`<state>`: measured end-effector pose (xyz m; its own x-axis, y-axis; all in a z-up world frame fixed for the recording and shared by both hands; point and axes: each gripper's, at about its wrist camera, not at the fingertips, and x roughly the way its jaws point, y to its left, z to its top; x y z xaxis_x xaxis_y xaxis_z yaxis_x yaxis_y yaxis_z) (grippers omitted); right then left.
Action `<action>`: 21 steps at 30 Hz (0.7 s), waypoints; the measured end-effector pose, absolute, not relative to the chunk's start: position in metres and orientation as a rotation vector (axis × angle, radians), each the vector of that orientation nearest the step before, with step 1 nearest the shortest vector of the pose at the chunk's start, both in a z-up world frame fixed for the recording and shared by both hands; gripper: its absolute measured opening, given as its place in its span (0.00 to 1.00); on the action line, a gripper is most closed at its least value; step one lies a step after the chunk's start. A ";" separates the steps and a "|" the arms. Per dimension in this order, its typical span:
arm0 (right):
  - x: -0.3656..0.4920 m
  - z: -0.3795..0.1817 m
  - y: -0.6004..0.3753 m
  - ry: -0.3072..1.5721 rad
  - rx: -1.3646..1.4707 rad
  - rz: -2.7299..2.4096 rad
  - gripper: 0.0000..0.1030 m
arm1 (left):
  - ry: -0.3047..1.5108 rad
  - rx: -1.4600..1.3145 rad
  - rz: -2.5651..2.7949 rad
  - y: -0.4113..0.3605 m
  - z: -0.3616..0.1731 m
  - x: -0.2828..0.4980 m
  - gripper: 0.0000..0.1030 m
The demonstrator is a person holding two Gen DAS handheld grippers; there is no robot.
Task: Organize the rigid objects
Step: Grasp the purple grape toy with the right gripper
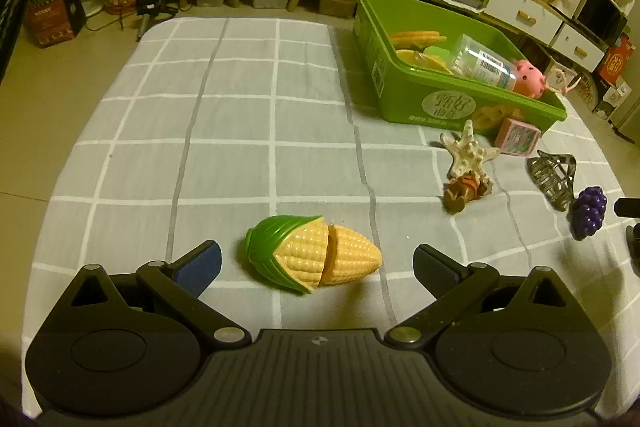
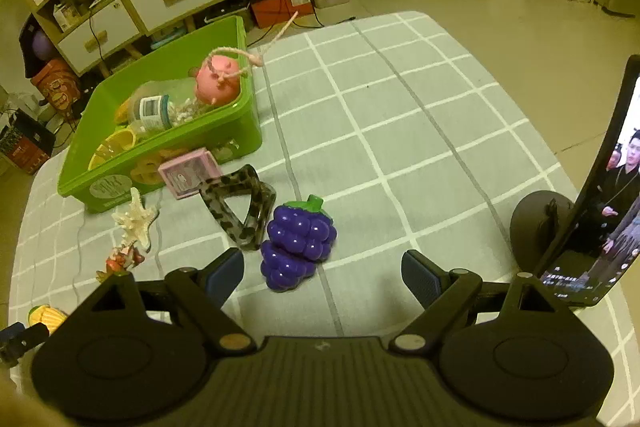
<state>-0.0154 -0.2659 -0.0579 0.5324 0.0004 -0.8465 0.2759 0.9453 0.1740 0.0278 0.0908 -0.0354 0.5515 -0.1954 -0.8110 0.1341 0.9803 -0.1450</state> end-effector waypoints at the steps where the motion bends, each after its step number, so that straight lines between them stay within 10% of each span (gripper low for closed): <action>1: -0.015 -0.059 -0.266 1.005 0.309 -0.168 0.62 | 0.960 -0.065 -0.191 0.090 -0.036 0.027 0.98; 21: -0.002 -0.099 -0.277 1.125 0.529 -0.188 0.64 | 0.919 0.035 -0.170 0.072 -0.059 0.016 0.93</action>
